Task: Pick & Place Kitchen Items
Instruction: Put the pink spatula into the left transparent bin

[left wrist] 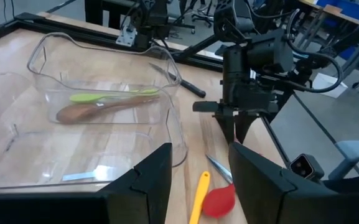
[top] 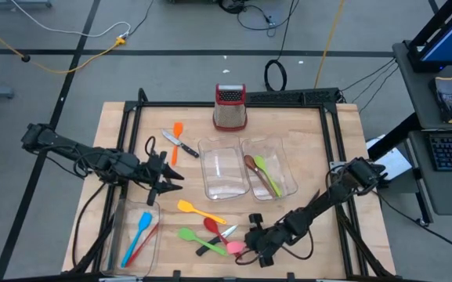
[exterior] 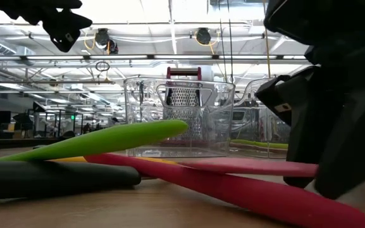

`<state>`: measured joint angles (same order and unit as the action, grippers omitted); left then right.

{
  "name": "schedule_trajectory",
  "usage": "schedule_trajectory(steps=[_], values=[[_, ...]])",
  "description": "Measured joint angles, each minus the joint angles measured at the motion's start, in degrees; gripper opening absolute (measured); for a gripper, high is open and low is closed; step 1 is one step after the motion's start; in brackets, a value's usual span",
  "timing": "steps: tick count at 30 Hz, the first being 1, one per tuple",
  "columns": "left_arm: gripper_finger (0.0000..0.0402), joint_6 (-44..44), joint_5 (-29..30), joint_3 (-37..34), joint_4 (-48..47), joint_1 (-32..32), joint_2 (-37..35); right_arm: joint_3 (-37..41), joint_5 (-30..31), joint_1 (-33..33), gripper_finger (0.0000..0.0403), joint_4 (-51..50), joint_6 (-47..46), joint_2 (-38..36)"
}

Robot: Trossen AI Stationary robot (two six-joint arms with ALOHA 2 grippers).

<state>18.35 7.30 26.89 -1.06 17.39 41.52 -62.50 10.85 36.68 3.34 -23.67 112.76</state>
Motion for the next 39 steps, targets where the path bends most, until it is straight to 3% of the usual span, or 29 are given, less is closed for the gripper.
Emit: schedule_trajectory(steps=[3, 8, 14, 19, 24, 33, 39], values=[[0.0161, 0.0, 0.0, 0.0, -0.6, 0.0, 0.0, 0.0, 0.0, 0.0, 0.0023, -0.1, -0.7, -0.1], [0.0161, 0.1, 0.2, 0.0, -0.7, 0.0, 0.0, 0.4, -0.7, 0.0, 0.0025, -1.9, -2.0, -3.5], [0.0161, 0.1, 0.7, 0.0, -0.7, 0.0, 0.0, 0.2, 1.4, 0.3, 0.0023, -1.5, -0.7, -13.4], [0.0161, 0.1, 0.7, 0.0, -0.5, 0.0, 0.0, 0.2, 6.9, 0.5, 0.0023, 2.4, 5.7, -21.8], [0.0161, 1.3, 0.8, 0.0, 0.8, 0.0, 0.1, 0.2, 6.3, -1.6, 0.0023, 12.8, 15.2, -26.3], [0.0164, -2.1, 0.6, 0.0, 11.5, 0.0, 1.4, 0.2, -9.6, -11.2, 0.0023, 27.6, 23.3, -26.5], [0.0209, -4.8, 0.2, 0.1, 21.8, 0.0, 7.3, 0.2, -24.4, -17.2, 0.0023, 38.4, 22.4, -24.0]])
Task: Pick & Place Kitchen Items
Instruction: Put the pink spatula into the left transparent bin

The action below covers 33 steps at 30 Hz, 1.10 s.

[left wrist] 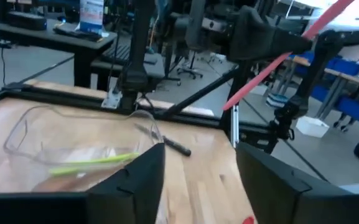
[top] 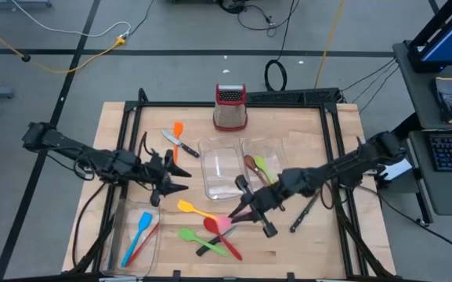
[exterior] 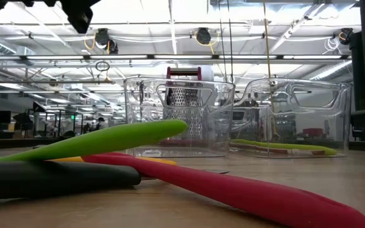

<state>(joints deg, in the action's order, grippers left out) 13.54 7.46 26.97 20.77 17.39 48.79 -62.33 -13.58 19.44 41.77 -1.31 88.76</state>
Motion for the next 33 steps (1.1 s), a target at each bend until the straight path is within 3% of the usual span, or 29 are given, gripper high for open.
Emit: schedule_trajectory(steps=[8, 15, 24, 33], values=[[0.0263, -0.4, -4.2, 0.0, 18.1, 0.0, 11.1, 0.0, -13.0, -4.4, 0.0023, 15.8, -3.0, 4.0], [0.0259, 0.1, -9.8, 0.1, 30.8, 0.0, 19.1, 0.0, -16.0, -6.8, 0.0023, 25.7, -8.6, 8.8], [0.0246, -3.7, -11.7, 6.7, 31.3, 1.6, 28.0, 0.0, -17.0, -8.2, 0.0023, 37.0, -13.0, 13.2], [0.0246, -7.6, -12.6, 16.1, 23.4, 2.3, 34.1, 0.0, -16.8, -7.7, 0.0023, 38.6, -13.5, 13.4]])
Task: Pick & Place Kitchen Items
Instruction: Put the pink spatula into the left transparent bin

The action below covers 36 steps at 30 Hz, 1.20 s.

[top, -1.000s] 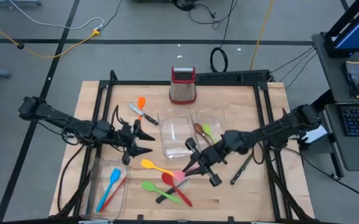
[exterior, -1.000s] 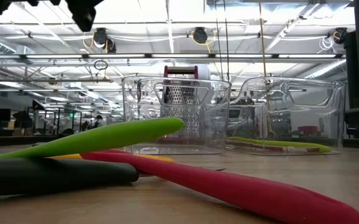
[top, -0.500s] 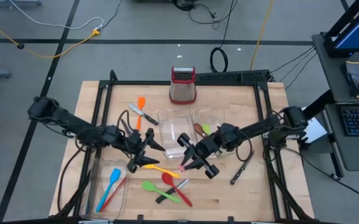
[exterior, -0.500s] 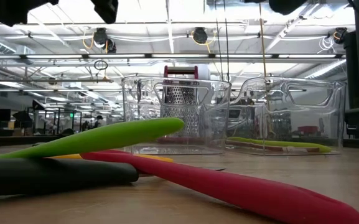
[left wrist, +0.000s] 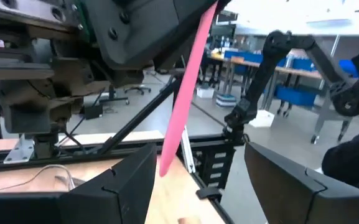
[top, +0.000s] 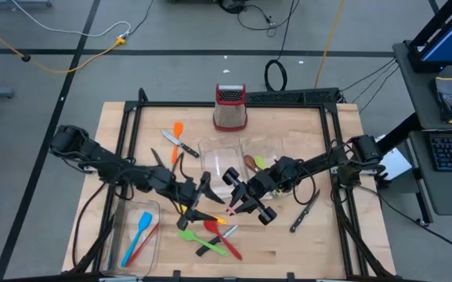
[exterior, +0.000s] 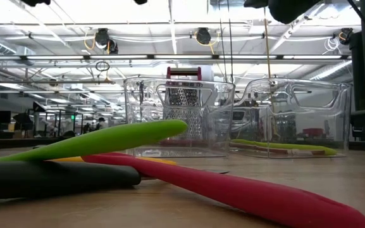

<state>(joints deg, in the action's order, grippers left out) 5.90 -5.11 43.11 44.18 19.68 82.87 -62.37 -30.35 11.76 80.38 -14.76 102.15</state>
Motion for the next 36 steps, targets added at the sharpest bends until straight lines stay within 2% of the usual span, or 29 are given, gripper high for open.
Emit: schedule_trajectory(steps=[7, 18, 28, 36], values=[[0.0246, -2.7, 0.0, 3.2, -1.0, 0.0, 2.3, 0.0, 0.0, 1.4, 0.0023, 0.4, 0.1, 0.0], [0.0246, -2.6, -1.2, 3.8, -0.8, -0.2, 2.4, 0.0, 0.3, 1.6, 0.0023, 0.5, 1.1, 0.0], [0.0246, -2.6, -2.0, 9.5, -3.2, -1.7, 7.9, 0.0, 0.4, 2.2, 0.0023, -1.0, 2.0, 0.0], [0.0246, -2.2, -3.6, 10.6, -3.7, -1.5, 8.0, 0.0, 0.5, 2.3, 0.0023, -3.0, 5.0, 0.0]])
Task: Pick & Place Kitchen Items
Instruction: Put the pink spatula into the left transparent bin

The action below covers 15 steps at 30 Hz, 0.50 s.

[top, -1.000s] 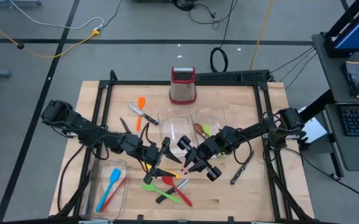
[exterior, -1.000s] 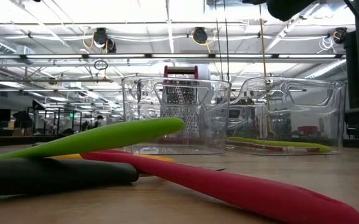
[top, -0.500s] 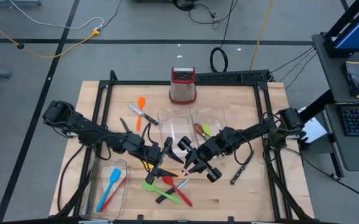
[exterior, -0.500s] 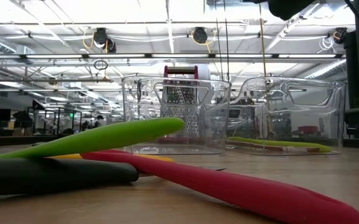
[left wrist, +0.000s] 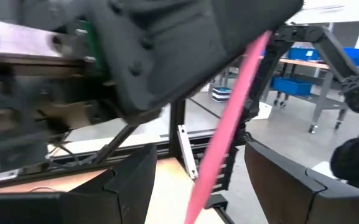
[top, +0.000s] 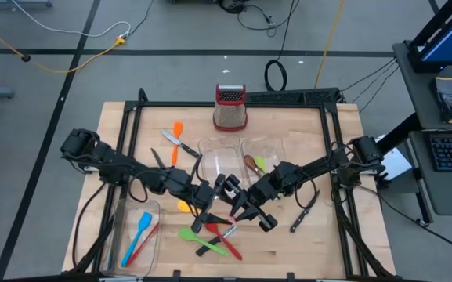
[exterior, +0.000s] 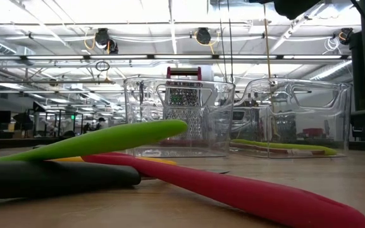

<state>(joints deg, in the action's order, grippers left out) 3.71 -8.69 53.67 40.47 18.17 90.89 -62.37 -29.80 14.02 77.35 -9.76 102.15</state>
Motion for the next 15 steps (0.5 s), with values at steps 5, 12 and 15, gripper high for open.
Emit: schedule_trajectory(steps=[5, 12, 15], values=[[0.0246, 0.0, 0.9, 0.0, -0.2, 0.4, 0.0, 0.0, 1.3, 0.0, 0.0023, -0.9, 1.2, 0.0], [0.0211, 0.3, -0.6, 0.0, -0.9, 0.1, 0.0, 0.0, 1.2, 0.0, 0.0023, -1.7, -0.9, 0.0], [0.0172, 1.5, -2.6, 0.0, -1.0, -0.6, 0.0, 0.0, 1.2, 0.0, 0.0023, -2.4, -1.4, 0.0]])
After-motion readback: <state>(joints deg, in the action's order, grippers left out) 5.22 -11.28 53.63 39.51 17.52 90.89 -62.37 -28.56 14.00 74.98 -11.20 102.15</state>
